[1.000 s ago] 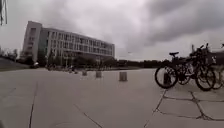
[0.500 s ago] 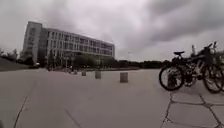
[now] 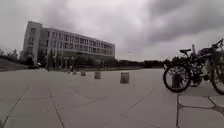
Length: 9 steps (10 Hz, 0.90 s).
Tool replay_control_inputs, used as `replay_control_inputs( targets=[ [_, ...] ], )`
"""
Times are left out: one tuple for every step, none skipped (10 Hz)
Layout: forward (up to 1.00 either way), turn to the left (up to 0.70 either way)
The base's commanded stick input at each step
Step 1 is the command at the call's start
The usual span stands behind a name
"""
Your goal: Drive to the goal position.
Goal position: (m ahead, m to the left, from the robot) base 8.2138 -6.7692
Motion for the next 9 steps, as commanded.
replay_control_inputs(
  targets=[
    [0.50, 0.00],
    [0.50, 0.00],
    [0.50, 0.00],
    [0.50, 0.00],
    [0.50, 0.00],
    [0.50, 0.00],
    [0.50, 0.00],
    [0.50, 0.00],
    [0.50, 0.00]
  ],
)
